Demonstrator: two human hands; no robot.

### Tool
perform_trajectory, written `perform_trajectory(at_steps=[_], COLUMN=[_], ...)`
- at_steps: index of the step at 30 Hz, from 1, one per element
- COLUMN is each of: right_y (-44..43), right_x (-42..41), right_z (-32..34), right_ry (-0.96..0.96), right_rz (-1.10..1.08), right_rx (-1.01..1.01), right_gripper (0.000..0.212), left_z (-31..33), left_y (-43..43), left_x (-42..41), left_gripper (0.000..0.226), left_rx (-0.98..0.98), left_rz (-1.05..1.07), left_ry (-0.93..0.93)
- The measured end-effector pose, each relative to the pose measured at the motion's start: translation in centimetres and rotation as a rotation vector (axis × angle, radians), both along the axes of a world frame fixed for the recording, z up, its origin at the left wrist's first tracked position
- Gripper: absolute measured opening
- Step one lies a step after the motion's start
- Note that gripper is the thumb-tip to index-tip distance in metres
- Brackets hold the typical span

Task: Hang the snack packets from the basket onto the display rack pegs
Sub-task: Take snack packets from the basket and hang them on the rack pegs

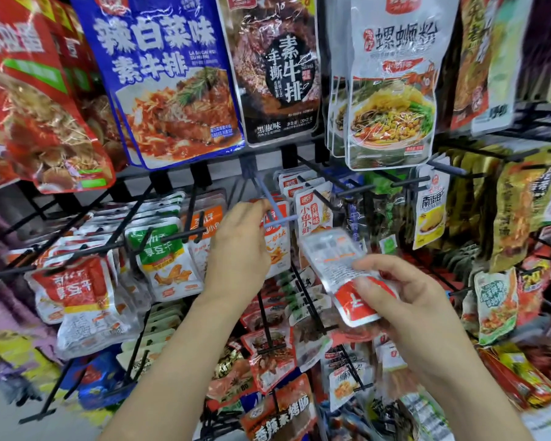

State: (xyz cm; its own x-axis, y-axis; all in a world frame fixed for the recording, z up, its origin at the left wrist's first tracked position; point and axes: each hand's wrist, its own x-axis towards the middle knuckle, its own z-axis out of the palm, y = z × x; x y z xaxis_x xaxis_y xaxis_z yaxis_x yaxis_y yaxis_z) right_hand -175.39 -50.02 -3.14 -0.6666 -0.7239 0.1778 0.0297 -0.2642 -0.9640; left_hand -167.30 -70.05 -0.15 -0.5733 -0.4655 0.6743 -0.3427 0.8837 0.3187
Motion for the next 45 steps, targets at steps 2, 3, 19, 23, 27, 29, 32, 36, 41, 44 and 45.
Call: perform_trajectory(at_steps=[2, 3, 19, 23, 27, 29, 32, 36, 41, 44, 45], right_y=[0.4, 0.6, -1.6, -1.3, -2.3, -3.3, -4.6, -6.5, -8.2, -8.6, -8.7], right_x=[0.0, 0.1, 2.1, 1.9, 2.5, 2.4, 2.4, 2.6, 2.1, 1.7, 1.6], right_z=[0.0, 0.2, 1.4, 1.1, 0.6, 0.5, 0.9, 2.4, 3.4, 3.3, 3.3], right_ry=[-0.061, -0.064, 0.320, 0.367, 0.253, 0.232, 0.174, 0.189, 0.054, 0.038, 0.024], right_rz=[0.194, 0.273, 0.064, 0.179, 0.142, 0.017, -0.090, -0.097, -0.129, -0.152, -0.152], right_rx=[-0.053, -0.076, 0.241, 0.286, 0.176, 0.121, 0.068, -0.007, -0.061, -0.054, -0.053], right_gripper=[0.060, 0.059, 0.063, 0.051, 0.023, 0.015, 0.011, 0.012, 0.013, 0.015, 0.017], left_z=[-0.3, -0.6, -1.1, -1.5, -1.9, -1.8, -0.9, 0.7, 1.8, 1.8, 1.7], left_y=[0.0, 0.1, 8.0, 7.6, 7.4, 7.4, 7.2, 5.9, 4.6, 4.1, 4.0], left_x=[0.1, 0.3, 5.5, 5.4, 5.1, 4.8, 4.4, 3.4, 1.9, 1.3, 1.3], left_gripper=[0.044, 0.048, 0.015, 0.009, 0.005, 0.009, 0.012, 0.012, 0.019, 0.032, 0.035], left_rx=[-0.060, -0.074, 1.031, 1.190, 1.199, 1.126, 1.042, 0.962, 0.924, 0.924, 0.925], left_rz=[0.021, 0.035, -0.306, -0.303, -0.301, -0.312, -0.332, -0.281, -0.209, -0.180, -0.175], left_ry=[0.002, 0.012, 0.446, 0.560, 0.512, 0.464, 0.440, 0.514, 0.610, 0.615, 0.601])
